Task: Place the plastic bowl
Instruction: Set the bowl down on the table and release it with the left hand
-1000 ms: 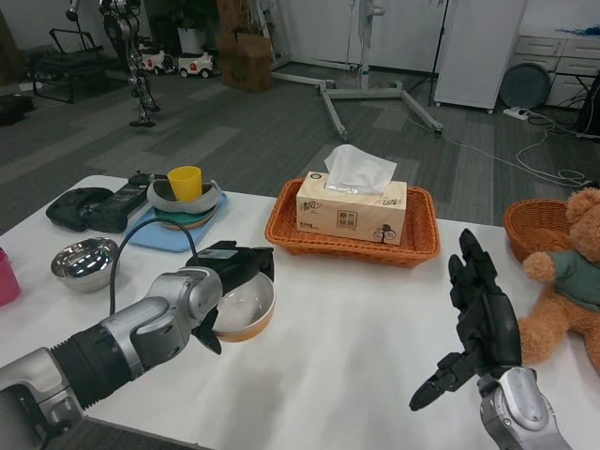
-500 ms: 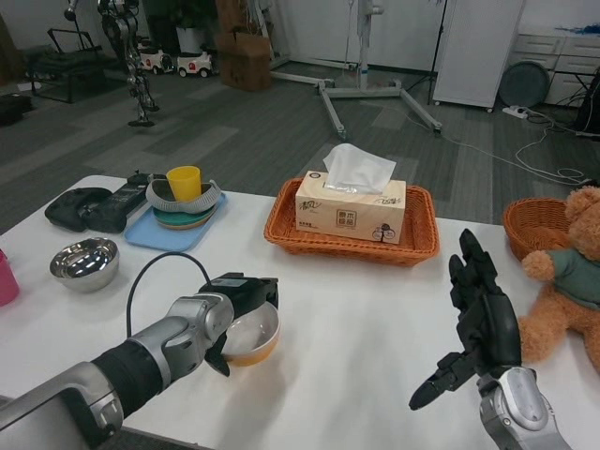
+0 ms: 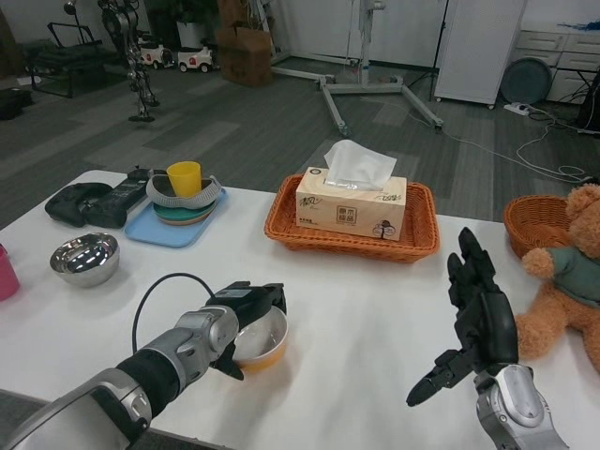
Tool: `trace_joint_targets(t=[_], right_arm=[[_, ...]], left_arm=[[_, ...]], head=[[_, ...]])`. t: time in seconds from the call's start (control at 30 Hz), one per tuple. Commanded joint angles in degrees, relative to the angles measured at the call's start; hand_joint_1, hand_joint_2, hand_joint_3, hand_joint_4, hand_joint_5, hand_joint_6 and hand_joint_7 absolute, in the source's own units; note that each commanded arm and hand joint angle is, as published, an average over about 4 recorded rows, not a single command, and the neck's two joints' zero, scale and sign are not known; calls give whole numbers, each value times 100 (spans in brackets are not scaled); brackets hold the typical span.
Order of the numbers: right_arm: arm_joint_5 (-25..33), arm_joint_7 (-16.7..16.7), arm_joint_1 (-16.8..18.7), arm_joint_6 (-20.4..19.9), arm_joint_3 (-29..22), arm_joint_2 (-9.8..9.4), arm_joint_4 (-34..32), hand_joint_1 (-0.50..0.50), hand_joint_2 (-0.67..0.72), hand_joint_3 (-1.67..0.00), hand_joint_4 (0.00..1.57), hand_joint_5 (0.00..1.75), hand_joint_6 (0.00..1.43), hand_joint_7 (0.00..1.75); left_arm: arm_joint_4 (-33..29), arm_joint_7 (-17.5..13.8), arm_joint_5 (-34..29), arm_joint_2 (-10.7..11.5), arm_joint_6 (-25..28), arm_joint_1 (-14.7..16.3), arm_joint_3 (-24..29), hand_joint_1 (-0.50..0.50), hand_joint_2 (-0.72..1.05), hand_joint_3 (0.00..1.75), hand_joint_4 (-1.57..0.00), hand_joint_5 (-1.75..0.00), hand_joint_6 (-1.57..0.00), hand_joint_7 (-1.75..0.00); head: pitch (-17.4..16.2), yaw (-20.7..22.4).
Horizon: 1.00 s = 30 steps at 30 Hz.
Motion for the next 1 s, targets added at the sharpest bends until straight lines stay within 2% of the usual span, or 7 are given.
trace_joint_targets(t=[0.03, 0.13, 0.23, 0.43, 0.6, 0.8, 1.0], right_arm=[[53, -19, -15, -71, -5, 15, 46, -46, 68, 0, 20, 0, 0, 7], [53, -19, -15, -71, -5, 17, 50, -46, 71, 0, 20, 0, 0, 7], [53, -19, -15, -71, -5, 17, 57, -46, 72, 0, 20, 0, 0, 7], [53, -19, 0, -78, -5, 30, 59, -46, 71, 0, 20, 0, 0, 7], [53, -19, 11, -80, -5, 35, 59, -46, 71, 0, 20, 0, 0, 7], [53, -19, 11, -80, -7, 35, 68, -46, 66, 0, 20, 0, 0, 7], [53, -19, 2, -80, -14, 35, 81, -46, 71, 0, 20, 0, 0, 7]], left_arm=[[156, 50, 54, -80, -50, 129, 183, -50, 83, 166, -64, -175, -11, -117], [242, 67, 52, -168, -52, 206, 295, -50, 87, 172, -58, -175, -5, -103], [253, 65, 54, -197, -52, 239, 293, -50, 89, 175, -33, -175, 0, -84], [253, 50, 54, -201, -46, 276, 286, -50, 105, 175, -6, -175, 0, -49], [244, -53, 63, -199, -33, 318, 288, -50, 105, 172, 0, -139, 0, -26], [154, -407, 87, -135, 86, 331, 251, -50, 87, 144, 0, -133, 0, -7], [139, -739, 54, -56, 139, 331, 260, -50, 27, 85, 0, -115, 0, 0]], head=[[-34, -13], [-69, -1], [-120, 11], [-205, 24], [-271, 50], [-402, 109], [-499, 144]])
